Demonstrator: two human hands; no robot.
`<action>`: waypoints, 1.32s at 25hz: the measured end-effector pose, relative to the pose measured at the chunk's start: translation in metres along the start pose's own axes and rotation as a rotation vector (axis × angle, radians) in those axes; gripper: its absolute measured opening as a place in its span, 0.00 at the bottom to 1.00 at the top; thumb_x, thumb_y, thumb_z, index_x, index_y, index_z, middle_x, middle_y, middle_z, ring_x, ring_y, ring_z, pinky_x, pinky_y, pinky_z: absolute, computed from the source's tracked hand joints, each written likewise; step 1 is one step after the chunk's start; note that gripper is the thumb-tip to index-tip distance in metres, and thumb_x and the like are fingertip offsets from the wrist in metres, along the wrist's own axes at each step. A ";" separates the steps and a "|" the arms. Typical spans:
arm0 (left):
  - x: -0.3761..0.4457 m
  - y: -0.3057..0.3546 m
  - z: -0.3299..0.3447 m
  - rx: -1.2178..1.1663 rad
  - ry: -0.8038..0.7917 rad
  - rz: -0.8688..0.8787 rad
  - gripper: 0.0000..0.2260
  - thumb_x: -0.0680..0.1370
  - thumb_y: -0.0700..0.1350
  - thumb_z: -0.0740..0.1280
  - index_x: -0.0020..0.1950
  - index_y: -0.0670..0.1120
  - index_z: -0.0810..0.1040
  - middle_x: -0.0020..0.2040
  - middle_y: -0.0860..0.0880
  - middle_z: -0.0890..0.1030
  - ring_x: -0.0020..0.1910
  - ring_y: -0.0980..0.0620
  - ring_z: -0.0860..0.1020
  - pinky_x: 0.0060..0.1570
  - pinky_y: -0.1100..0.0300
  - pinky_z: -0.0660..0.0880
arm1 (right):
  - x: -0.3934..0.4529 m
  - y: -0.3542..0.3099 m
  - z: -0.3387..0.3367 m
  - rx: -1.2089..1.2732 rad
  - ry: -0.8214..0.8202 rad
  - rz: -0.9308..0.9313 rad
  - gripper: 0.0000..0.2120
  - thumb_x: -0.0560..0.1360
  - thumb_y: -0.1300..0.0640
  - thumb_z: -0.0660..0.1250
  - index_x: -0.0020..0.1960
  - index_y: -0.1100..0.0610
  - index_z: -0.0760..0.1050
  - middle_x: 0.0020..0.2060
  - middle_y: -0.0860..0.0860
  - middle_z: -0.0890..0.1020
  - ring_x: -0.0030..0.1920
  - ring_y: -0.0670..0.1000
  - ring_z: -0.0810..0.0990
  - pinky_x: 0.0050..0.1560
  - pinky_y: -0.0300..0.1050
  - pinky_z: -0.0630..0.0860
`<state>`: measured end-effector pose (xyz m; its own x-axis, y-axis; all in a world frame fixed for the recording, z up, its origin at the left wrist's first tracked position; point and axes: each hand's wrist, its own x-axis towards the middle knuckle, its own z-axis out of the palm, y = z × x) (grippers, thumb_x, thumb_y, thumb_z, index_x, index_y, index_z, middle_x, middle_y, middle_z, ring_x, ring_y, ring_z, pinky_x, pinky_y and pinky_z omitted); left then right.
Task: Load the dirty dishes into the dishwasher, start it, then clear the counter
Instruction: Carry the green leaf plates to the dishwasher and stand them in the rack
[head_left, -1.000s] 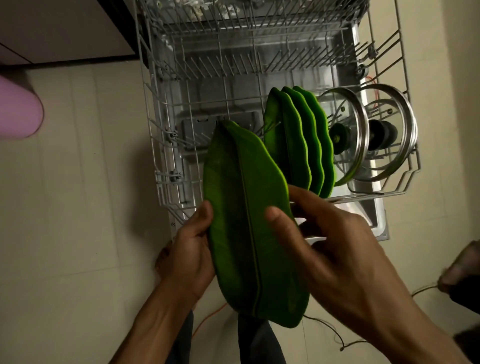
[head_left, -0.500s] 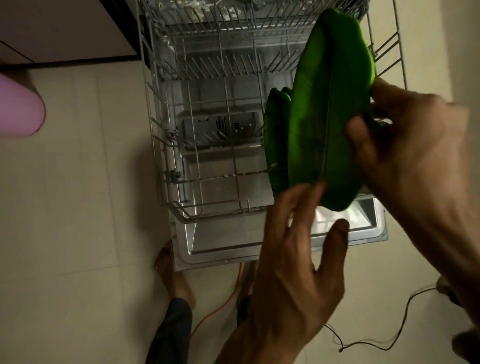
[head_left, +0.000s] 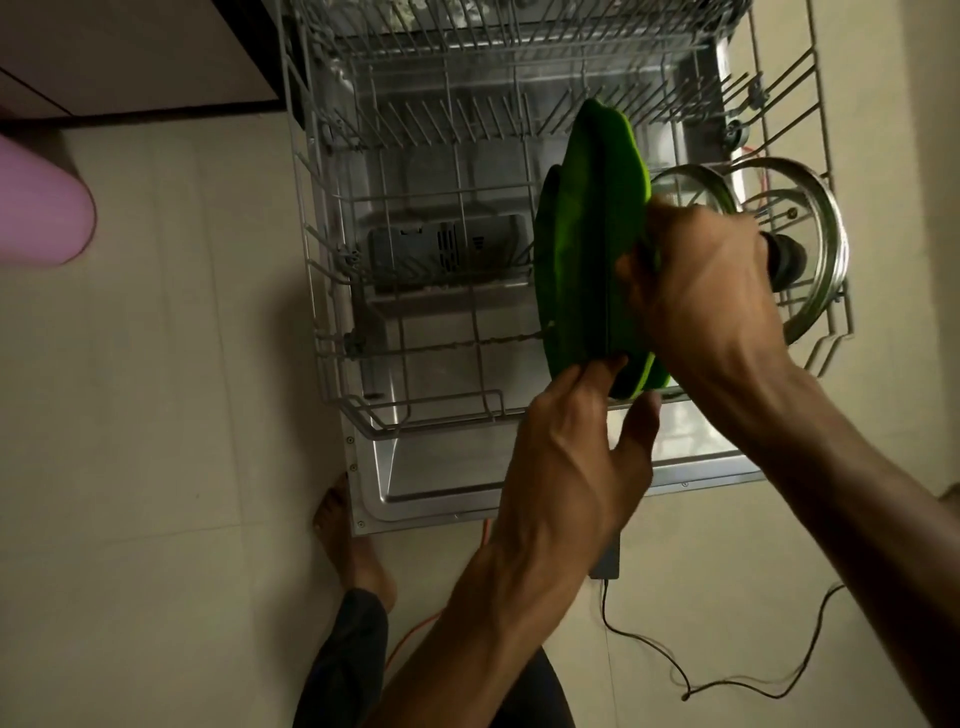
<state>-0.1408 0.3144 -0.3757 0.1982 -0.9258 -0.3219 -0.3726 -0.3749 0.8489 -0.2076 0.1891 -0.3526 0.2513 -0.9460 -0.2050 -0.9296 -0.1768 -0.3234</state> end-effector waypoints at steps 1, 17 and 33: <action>0.003 -0.001 0.000 -0.008 0.002 -0.005 0.14 0.78 0.53 0.66 0.59 0.47 0.79 0.52 0.50 0.83 0.50 0.53 0.81 0.50 0.60 0.79 | 0.002 -0.001 0.003 -0.017 -0.011 0.010 0.08 0.77 0.58 0.62 0.52 0.62 0.73 0.41 0.63 0.78 0.43 0.66 0.79 0.43 0.59 0.79; 0.037 -0.025 -0.005 0.121 -0.014 -0.142 0.05 0.76 0.41 0.67 0.40 0.46 0.80 0.37 0.47 0.82 0.41 0.42 0.81 0.34 0.66 0.66 | 0.013 -0.007 0.046 -0.138 -0.192 0.040 0.08 0.79 0.62 0.61 0.56 0.64 0.73 0.49 0.63 0.78 0.50 0.66 0.78 0.44 0.54 0.74; 0.021 0.015 -0.074 0.255 0.119 -0.044 0.22 0.81 0.47 0.64 0.74 0.44 0.67 0.72 0.47 0.71 0.71 0.51 0.69 0.66 0.66 0.61 | -0.047 -0.016 0.011 0.262 -0.001 0.019 0.19 0.79 0.48 0.65 0.64 0.60 0.74 0.54 0.57 0.81 0.53 0.56 0.81 0.51 0.54 0.79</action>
<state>-0.0747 0.2927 -0.3385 0.3189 -0.9019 -0.2915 -0.5742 -0.4285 0.6976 -0.2016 0.2393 -0.3475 0.2349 -0.9481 -0.2143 -0.8328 -0.0826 -0.5474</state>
